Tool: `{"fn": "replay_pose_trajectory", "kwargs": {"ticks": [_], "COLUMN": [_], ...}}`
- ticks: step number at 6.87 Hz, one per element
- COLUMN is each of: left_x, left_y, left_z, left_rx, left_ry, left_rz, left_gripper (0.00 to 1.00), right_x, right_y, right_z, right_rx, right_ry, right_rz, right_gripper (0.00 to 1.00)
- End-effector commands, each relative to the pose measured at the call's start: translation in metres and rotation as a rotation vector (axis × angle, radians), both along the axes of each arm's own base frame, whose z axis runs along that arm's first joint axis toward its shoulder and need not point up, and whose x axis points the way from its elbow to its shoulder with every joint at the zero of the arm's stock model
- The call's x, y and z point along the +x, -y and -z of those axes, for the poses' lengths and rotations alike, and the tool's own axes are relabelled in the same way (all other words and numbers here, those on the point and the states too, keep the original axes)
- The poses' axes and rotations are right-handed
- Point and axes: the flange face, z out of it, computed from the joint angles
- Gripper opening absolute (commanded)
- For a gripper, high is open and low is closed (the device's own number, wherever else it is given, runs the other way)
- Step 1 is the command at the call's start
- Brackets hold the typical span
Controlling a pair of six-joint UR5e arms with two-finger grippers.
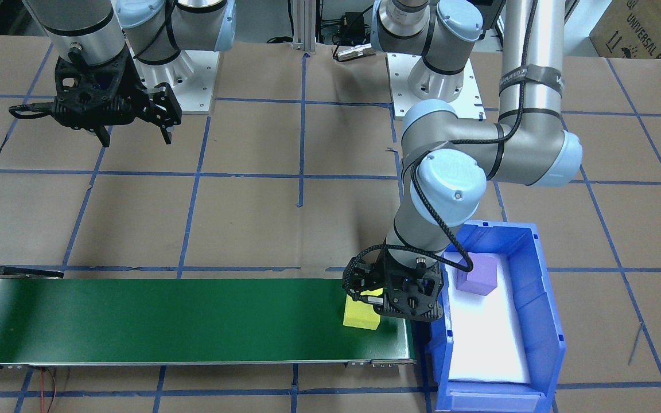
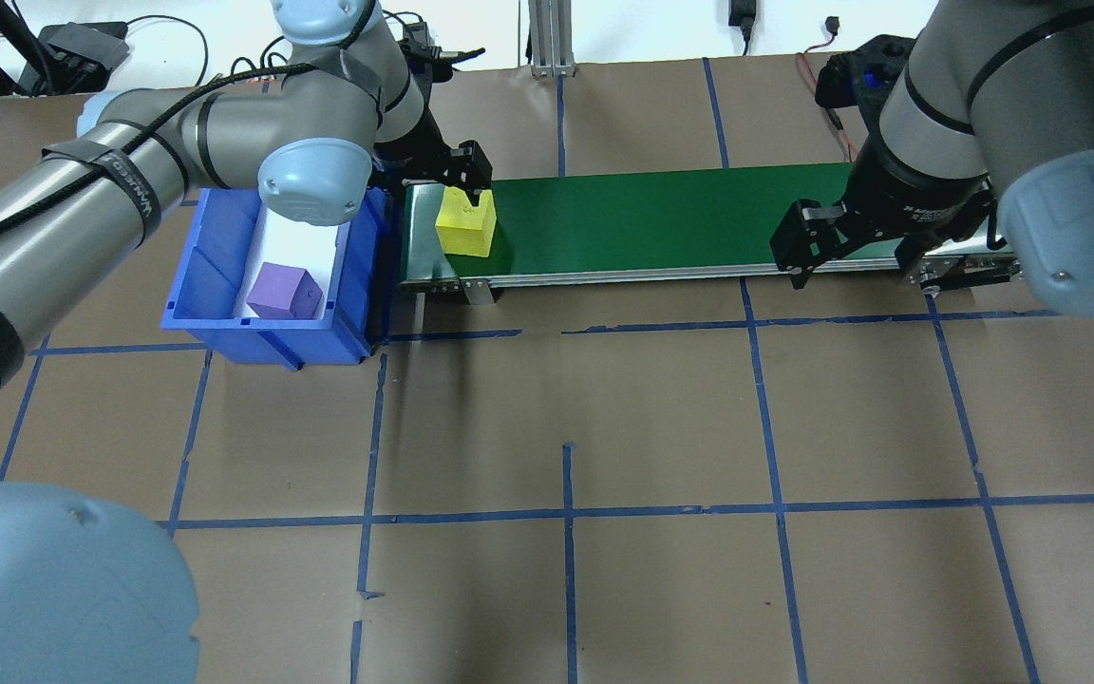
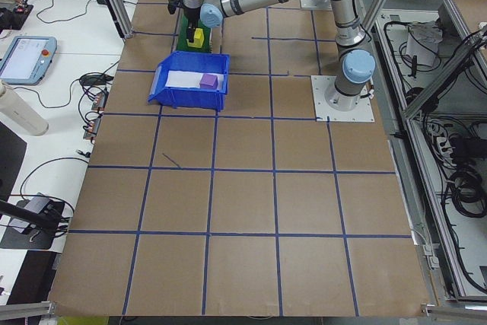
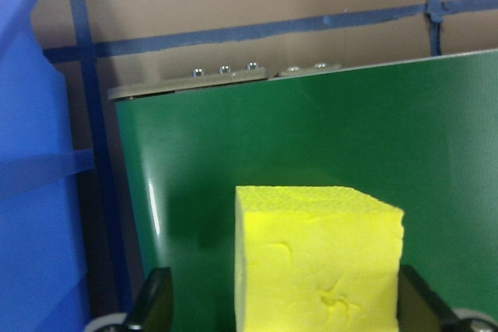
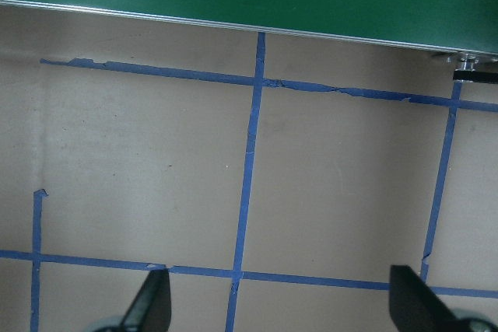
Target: Move block left to right into plate
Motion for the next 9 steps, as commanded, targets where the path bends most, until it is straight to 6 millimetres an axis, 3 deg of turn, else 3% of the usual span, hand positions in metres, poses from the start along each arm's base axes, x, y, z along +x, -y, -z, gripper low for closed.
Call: {"fn": "replay_pose_trajectory", "kwargs": {"ticks": [1,2,4,5,8,9], "left_x": [0.039,0.07,0.153,0.18,0.186,0.186], "left_y": [-0.013,-0.007,-0.005,-0.01,-0.048,-0.047], "left_z": [-0.053,-0.058,-0.036,-0.024,0.045,0.053], "left_rx": [-0.016,-0.019,0.061,0.094,0.238,0.251], "left_ry": [0.003,0.001,0.03,0.032,0.065,0.066], "left_rz": [-0.053,-0.097,-0.007,0.034,0.052,0.086], "left_gripper": [1.0,1.0,1.0,1.0,1.0,1.0], "right_x": [0.0,0.0,0.001,0.001,0.002,0.006], "right_y": [0.0,0.0,0.001,0.001,0.018,0.044], "right_z": [0.001,0.0,0.002,0.002,0.014,0.035], "right_rx": [0.003,0.0,0.004,0.004,0.008,0.007], "right_ry": [0.001,0.001,0.003,0.005,0.082,0.134], "right_rz": [0.001,0.001,0.001,0.002,0.009,0.012], "right_gripper": [1.0,1.0,1.0,1.0,1.0,1.0]}}
